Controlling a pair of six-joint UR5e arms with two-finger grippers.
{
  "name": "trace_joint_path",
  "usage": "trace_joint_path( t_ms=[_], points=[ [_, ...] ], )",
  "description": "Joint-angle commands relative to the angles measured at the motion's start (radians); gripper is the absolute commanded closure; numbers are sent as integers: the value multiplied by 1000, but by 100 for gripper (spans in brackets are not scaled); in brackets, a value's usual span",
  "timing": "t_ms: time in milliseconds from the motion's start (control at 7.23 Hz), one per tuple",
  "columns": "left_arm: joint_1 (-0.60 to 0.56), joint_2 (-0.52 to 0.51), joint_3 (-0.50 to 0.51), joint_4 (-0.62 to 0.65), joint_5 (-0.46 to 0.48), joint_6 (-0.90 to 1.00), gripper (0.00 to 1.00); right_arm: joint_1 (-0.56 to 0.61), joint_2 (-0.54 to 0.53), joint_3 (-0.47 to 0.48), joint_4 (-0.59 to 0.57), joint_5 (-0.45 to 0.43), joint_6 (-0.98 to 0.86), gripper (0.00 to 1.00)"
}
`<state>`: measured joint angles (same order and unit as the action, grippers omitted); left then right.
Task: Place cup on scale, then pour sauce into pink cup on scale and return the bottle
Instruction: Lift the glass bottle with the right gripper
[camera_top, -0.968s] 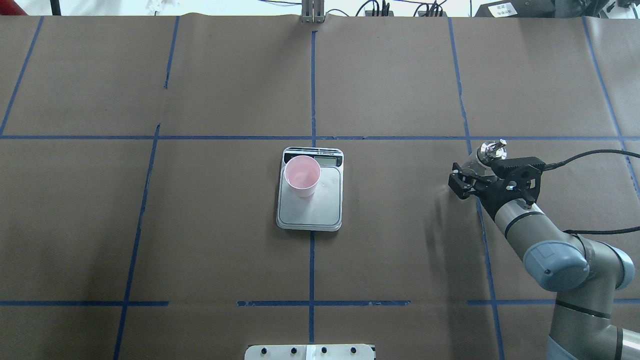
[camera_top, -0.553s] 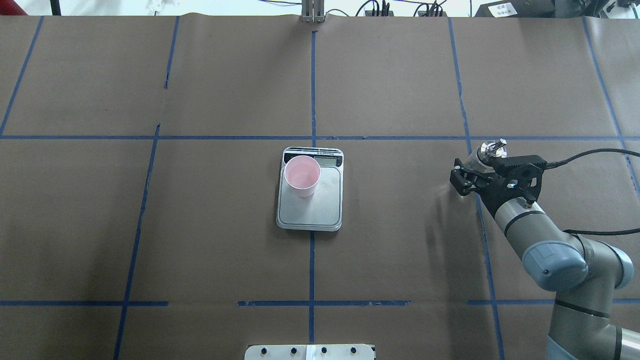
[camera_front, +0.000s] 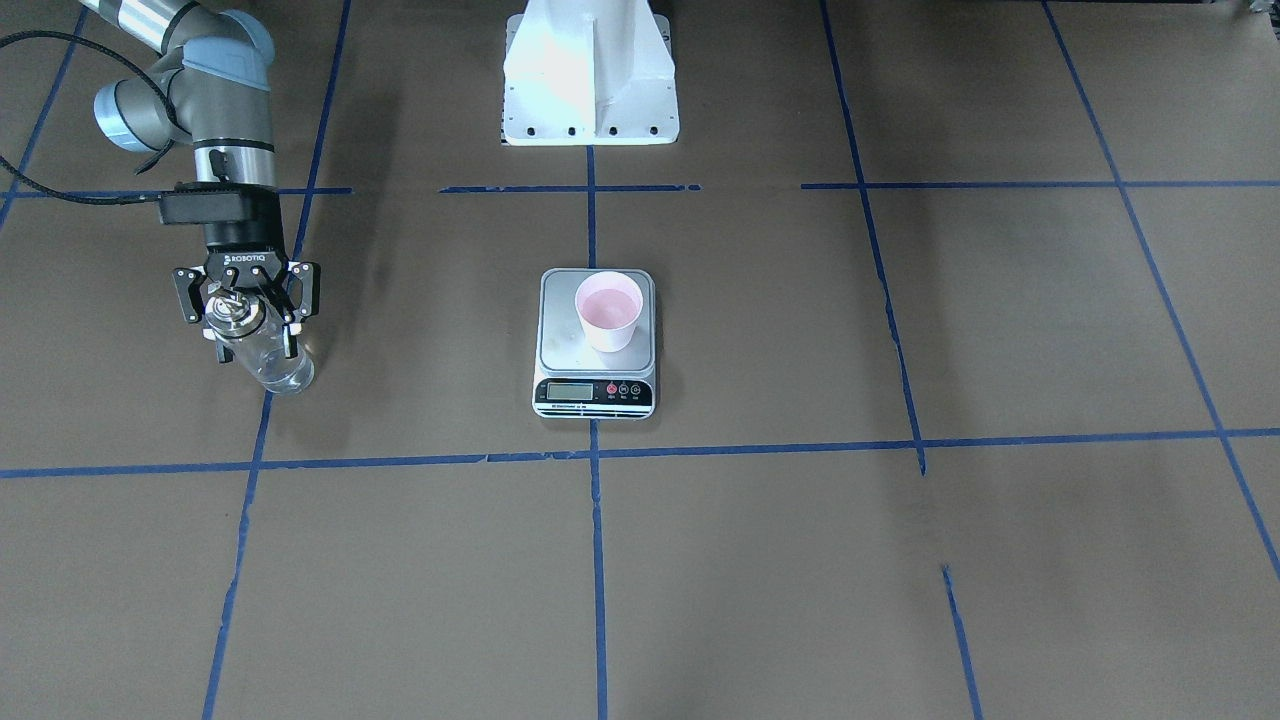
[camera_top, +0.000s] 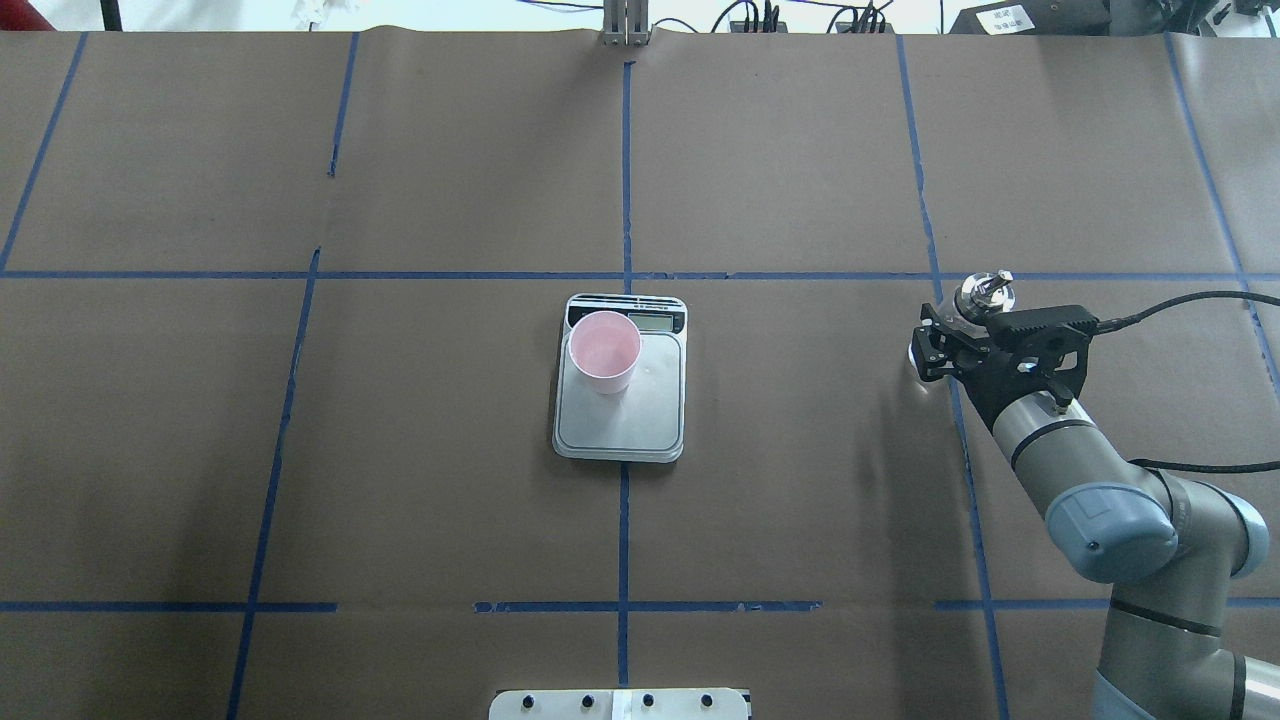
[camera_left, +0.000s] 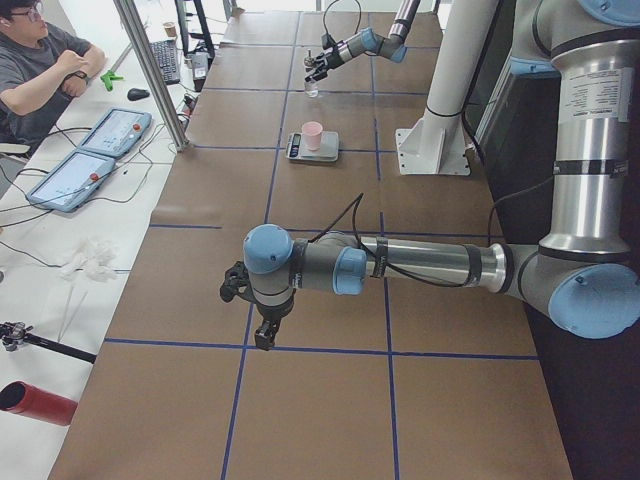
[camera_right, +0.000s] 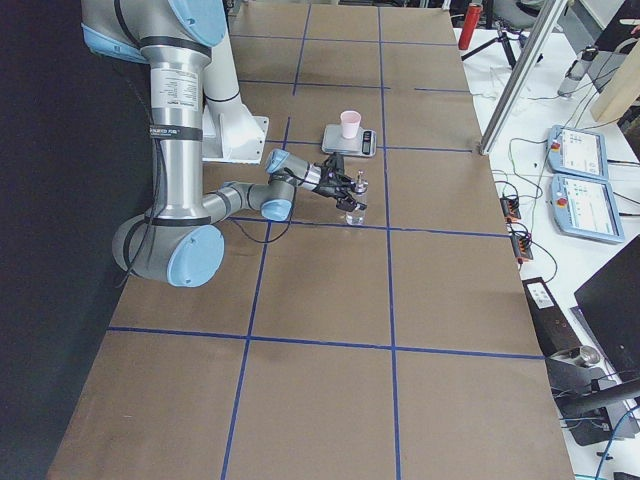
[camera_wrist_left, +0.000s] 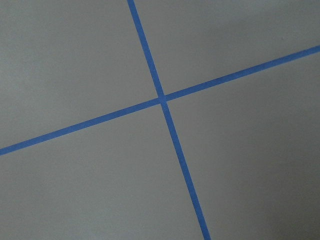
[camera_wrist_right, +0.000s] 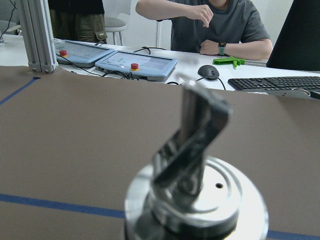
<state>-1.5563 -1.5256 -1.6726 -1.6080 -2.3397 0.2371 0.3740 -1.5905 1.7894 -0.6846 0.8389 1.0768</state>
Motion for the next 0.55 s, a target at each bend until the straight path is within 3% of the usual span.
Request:
trace_joint_path(
  t_ms=[0,415],
  points=[
    [-1,7,1,-1,-1,-1,0,0,4,45,-1,-3,-96,100],
    [-1,10,1,-1,0,-1,0,16,102,76,-16,2,-210,100]
  ],
)
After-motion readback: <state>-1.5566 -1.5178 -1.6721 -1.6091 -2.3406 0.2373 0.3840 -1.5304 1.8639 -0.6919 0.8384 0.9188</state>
